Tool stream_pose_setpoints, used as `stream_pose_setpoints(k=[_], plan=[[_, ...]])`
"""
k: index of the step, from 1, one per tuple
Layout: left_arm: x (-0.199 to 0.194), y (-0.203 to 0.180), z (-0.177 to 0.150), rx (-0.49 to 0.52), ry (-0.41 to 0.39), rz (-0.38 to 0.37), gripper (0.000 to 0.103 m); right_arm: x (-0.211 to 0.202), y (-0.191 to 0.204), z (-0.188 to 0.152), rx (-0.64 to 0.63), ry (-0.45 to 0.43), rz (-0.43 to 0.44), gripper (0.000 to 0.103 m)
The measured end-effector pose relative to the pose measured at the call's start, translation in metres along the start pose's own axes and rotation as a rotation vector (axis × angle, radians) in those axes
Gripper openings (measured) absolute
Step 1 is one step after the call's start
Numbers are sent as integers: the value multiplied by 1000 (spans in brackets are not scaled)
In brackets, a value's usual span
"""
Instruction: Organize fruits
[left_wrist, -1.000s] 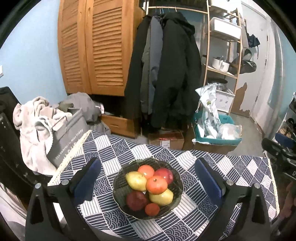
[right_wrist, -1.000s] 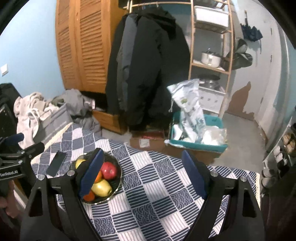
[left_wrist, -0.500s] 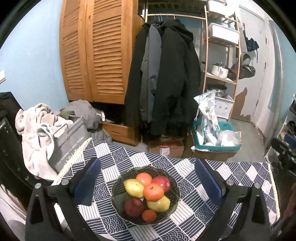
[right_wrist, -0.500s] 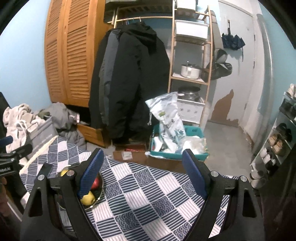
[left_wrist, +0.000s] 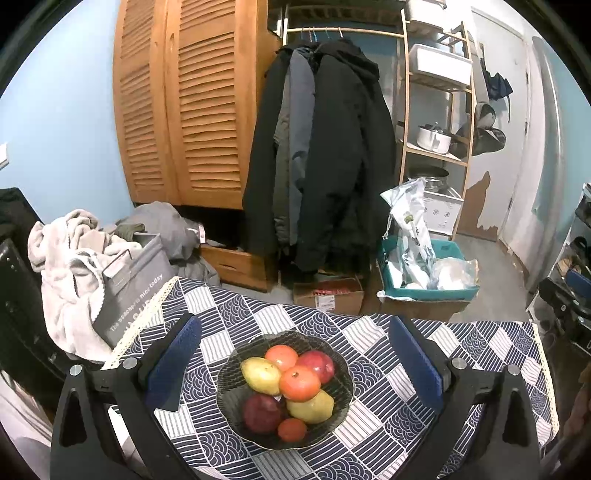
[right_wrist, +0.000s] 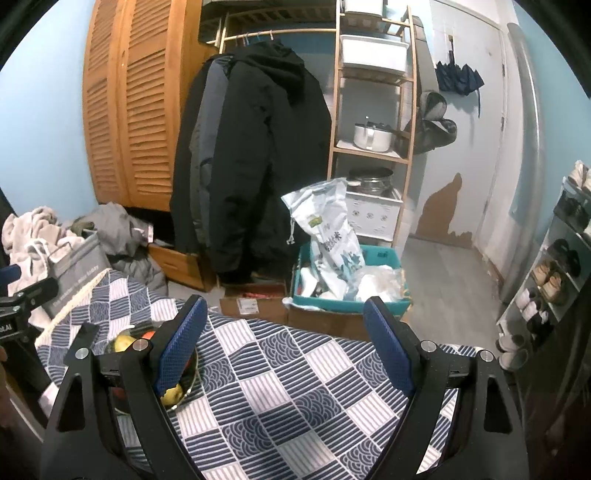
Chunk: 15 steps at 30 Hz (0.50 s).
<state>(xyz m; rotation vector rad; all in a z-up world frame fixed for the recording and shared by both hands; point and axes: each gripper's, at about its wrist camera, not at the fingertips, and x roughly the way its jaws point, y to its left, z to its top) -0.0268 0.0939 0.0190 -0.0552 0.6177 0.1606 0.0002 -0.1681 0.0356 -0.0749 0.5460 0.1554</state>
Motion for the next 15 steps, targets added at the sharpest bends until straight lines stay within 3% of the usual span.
stream_pose_setpoints(k=[15], plan=[[1, -3, -4, 0, 11, -4, 102, 0, -5, -4, 3, -1, -2, 85]])
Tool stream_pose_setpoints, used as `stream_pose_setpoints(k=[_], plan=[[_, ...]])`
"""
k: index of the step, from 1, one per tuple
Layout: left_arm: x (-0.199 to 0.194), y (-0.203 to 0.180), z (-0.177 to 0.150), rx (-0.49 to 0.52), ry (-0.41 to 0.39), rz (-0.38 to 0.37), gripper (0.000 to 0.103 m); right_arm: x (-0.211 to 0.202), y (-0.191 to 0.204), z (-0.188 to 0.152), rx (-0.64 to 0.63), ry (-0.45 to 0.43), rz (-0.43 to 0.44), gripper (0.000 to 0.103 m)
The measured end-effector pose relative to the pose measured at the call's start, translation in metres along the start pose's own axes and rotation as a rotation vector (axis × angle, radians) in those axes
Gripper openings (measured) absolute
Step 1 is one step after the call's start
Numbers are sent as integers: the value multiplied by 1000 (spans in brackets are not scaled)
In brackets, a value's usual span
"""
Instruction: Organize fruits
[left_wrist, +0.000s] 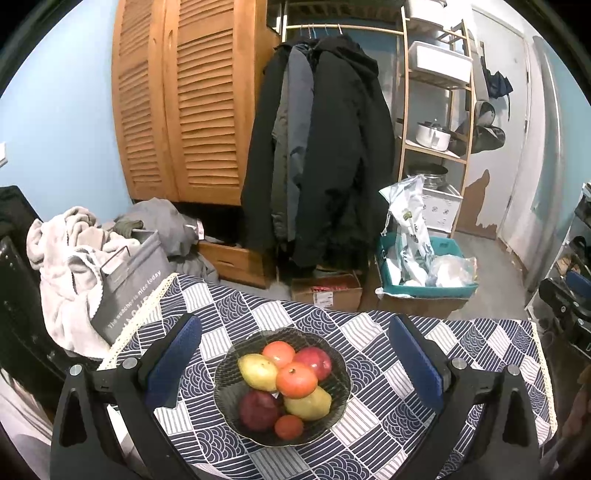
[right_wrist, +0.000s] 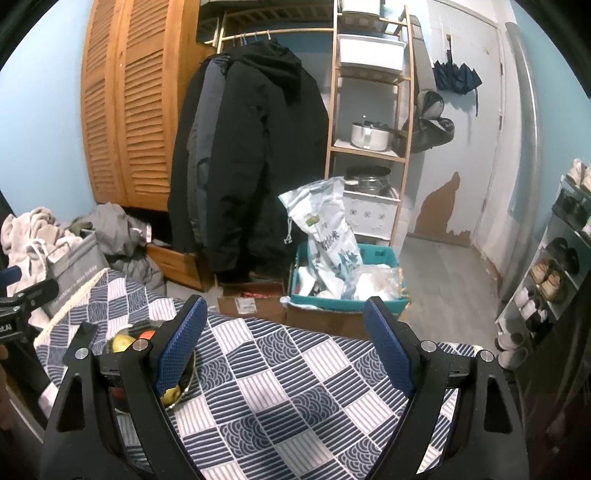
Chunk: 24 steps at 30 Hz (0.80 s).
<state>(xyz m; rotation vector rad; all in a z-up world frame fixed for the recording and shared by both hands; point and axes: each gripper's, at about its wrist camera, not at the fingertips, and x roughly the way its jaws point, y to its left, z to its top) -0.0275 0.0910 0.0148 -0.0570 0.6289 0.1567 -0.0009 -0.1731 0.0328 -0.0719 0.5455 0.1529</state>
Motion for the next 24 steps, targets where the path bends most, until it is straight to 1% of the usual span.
stream_pose_setpoints(k=[12, 24], plan=[[1, 1, 1, -2, 2, -4, 102, 0, 0, 0, -1, 1, 0, 85], [0, 4, 1, -5, 14, 8, 102, 0, 1, 0, -1, 2, 0, 85]])
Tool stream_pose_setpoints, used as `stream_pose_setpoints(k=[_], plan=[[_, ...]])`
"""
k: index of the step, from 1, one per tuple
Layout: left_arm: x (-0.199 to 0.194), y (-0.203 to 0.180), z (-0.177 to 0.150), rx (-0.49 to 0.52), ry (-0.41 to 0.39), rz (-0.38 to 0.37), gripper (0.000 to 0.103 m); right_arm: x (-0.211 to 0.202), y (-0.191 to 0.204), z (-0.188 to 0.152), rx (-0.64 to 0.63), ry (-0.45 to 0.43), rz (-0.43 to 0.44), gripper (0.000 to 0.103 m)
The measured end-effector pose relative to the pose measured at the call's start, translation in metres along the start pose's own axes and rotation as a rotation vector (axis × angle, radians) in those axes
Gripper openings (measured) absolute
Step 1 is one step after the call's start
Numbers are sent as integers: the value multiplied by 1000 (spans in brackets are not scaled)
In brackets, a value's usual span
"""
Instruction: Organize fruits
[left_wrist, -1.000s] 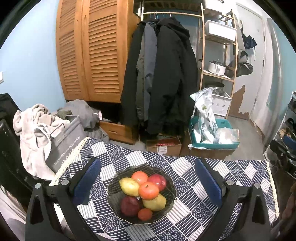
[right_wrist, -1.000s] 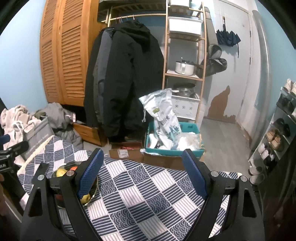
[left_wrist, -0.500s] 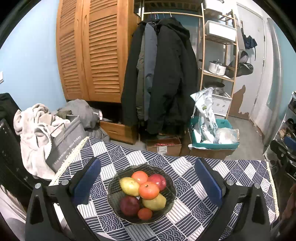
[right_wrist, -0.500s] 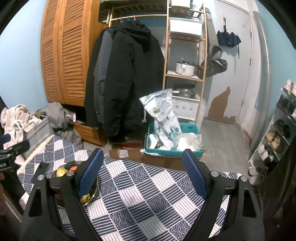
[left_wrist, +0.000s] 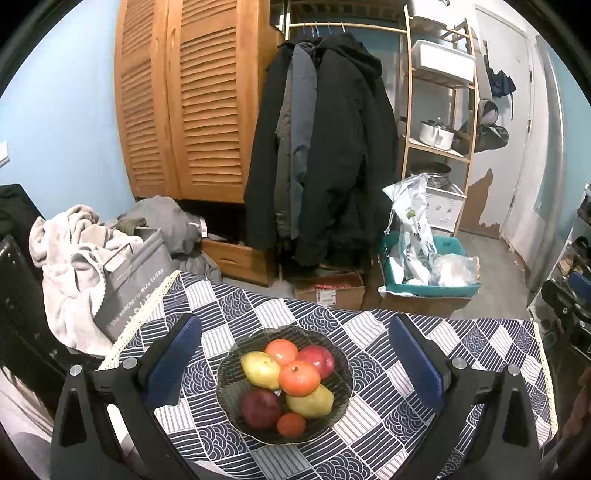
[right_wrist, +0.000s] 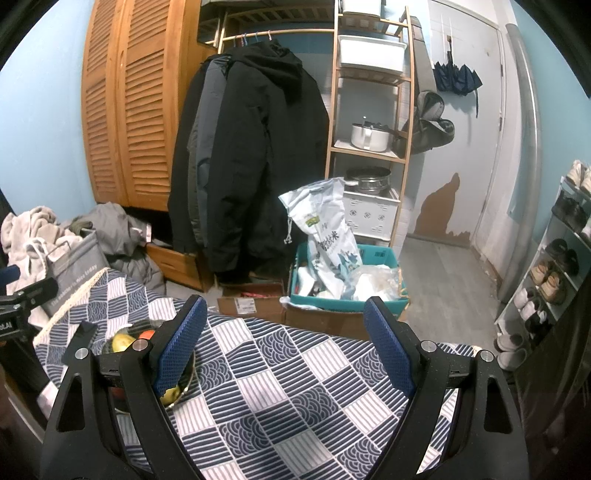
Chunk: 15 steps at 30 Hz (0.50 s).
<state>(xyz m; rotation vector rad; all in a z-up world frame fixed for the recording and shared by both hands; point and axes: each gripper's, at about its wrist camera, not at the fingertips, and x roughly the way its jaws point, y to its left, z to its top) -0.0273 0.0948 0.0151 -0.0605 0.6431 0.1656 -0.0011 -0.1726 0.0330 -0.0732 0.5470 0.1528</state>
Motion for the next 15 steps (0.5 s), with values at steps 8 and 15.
stream_pose_setpoints(k=[8, 15], plan=[[4, -1, 0, -4, 20, 21, 102, -1, 0, -1, -4, 0, -1, 85], [5, -2, 0, -1, 24, 27, 102, -1, 0, -2, -3, 0, -2, 85]])
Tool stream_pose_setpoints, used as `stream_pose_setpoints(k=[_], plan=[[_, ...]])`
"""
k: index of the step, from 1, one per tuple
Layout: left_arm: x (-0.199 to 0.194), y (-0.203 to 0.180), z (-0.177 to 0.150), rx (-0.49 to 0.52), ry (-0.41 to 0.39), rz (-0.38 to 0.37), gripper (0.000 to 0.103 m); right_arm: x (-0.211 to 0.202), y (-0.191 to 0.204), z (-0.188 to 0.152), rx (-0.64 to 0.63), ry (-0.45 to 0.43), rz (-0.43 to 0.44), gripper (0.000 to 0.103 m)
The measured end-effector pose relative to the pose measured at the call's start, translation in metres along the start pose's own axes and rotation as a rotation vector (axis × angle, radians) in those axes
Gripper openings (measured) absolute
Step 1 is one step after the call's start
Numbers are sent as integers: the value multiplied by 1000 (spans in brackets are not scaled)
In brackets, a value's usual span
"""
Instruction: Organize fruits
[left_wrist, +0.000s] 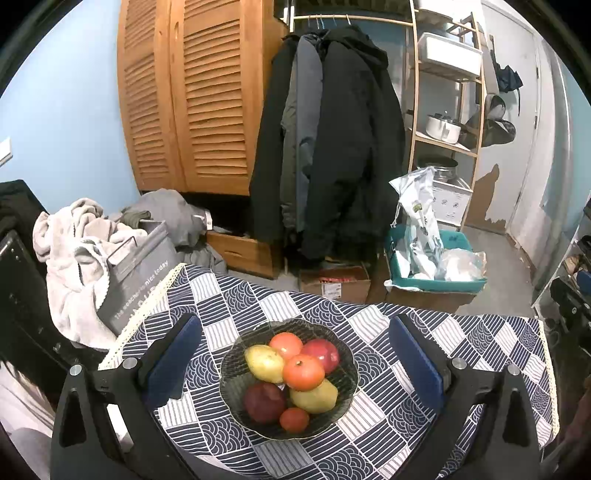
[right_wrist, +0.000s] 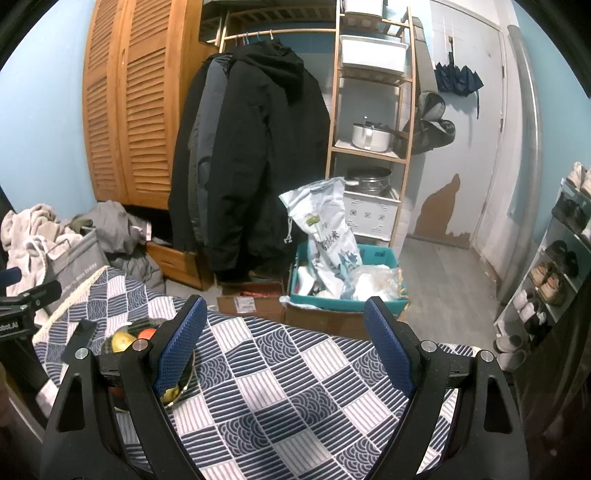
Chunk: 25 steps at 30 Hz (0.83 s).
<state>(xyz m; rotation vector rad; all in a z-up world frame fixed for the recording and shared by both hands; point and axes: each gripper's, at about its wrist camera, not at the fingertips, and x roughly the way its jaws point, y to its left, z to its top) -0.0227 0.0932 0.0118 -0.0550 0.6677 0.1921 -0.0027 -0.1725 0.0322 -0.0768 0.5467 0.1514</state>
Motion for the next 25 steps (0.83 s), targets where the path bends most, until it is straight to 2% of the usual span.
stream_pose_setpoints(k=[25], plan=[[-6, 0, 3, -14, -20, -11, 102, 0, -2, -1, -6, 4, 6, 86]])
